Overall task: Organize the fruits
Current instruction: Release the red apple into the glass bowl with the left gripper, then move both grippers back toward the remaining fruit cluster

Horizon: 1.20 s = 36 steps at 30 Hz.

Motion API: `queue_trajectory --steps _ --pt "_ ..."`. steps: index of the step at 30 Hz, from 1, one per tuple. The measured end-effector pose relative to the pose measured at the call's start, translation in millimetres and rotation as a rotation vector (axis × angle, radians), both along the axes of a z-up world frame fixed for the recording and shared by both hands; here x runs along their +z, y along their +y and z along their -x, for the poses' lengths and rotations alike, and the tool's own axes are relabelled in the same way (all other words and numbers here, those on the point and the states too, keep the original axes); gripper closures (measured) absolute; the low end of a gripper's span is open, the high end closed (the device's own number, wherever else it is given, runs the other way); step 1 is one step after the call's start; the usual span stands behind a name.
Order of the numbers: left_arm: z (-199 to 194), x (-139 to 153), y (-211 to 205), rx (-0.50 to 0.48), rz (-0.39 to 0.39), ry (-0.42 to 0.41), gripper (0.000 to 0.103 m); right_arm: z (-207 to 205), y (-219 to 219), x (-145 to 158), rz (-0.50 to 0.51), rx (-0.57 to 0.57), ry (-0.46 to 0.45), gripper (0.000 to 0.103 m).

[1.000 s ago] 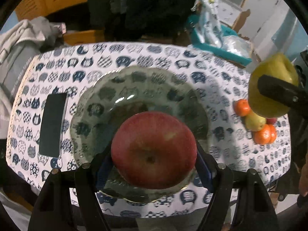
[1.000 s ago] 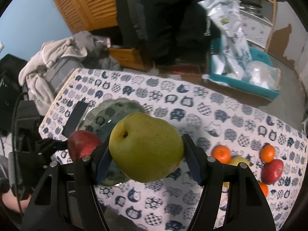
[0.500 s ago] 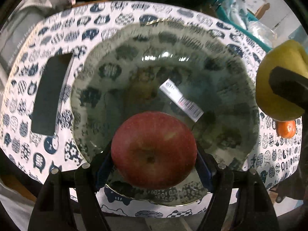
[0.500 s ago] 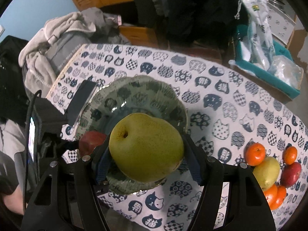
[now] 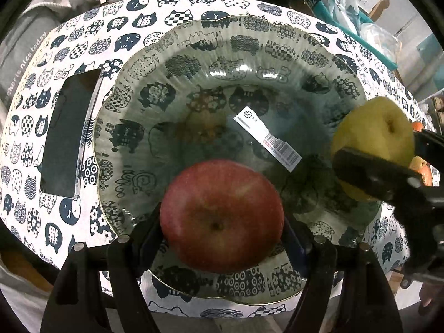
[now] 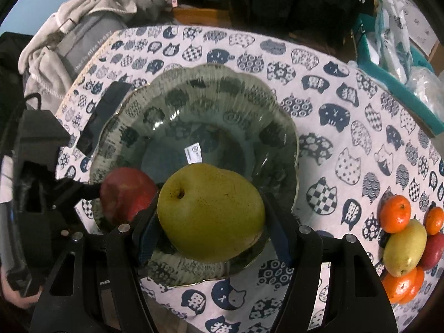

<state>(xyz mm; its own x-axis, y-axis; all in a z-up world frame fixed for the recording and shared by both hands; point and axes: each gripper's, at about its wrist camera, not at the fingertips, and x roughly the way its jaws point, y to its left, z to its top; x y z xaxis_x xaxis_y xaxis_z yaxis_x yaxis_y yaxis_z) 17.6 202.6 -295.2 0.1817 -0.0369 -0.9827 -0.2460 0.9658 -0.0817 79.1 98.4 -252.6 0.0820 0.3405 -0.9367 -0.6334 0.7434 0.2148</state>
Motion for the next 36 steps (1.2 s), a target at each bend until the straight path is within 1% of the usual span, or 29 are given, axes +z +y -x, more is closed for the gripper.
queue_trajectory --steps 4,6,7,11,12,13,15,18,23,29,33,36 --pt "-0.1 3.2 -1.1 -0.002 -0.020 -0.003 0.025 1.8 1.2 -5.0 0.009 0.005 0.005 0.035" --pt "0.3 5.8 -0.7 -0.001 -0.037 -0.005 0.024 1.4 -0.3 -2.5 -0.018 0.002 0.009 0.035" --pt "0.6 7.7 -0.4 -0.001 -0.036 -0.009 0.024 0.6 -1.4 -0.4 -0.026 -0.006 0.010 0.035" --pt "0.6 16.1 1.3 0.006 -0.045 -0.021 0.022 -3.7 -6.5 -1.8 -0.001 -0.031 0.007 0.035" --pt "0.2 16.5 2.3 0.008 -0.047 -0.023 0.022 -4.4 -8.8 -1.9 -0.007 -0.037 0.010 0.038" --pt "0.3 18.4 2.9 0.012 -0.044 -0.026 0.022 -4.7 -10.8 -0.9 -0.021 -0.040 0.016 0.038" --pt "0.9 24.3 3.6 0.017 -0.034 -0.042 0.022 -4.1 -12.6 3.4 -0.024 -0.042 0.000 0.038" --pt "3.2 42.6 3.9 0.010 -0.039 -0.084 0.022 -3.2 -16.6 13.4 -0.052 -0.051 -0.023 0.038" --pt "4.4 73.2 -1.9 0.001 -0.040 -0.158 0.022 -3.8 -26.3 37.3 -0.090 -0.080 -0.086 0.038" --pt "1.7 100.2 -14.2 -0.008 -0.037 -0.236 0.022 -4.8 -43.0 75.6 -0.143 -0.125 -0.165 0.038" --pt "0.6 118.3 -24.7 -0.019 -0.035 -0.291 0.022 -2.8 -53.2 100.5 -0.160 -0.145 -0.222 0.038" --pt "1.5 132.6 -33.6 -0.041 -0.046 -0.323 0.022 -2.1 -62.2 114.7 -0.179 -0.166 -0.242 0.038"
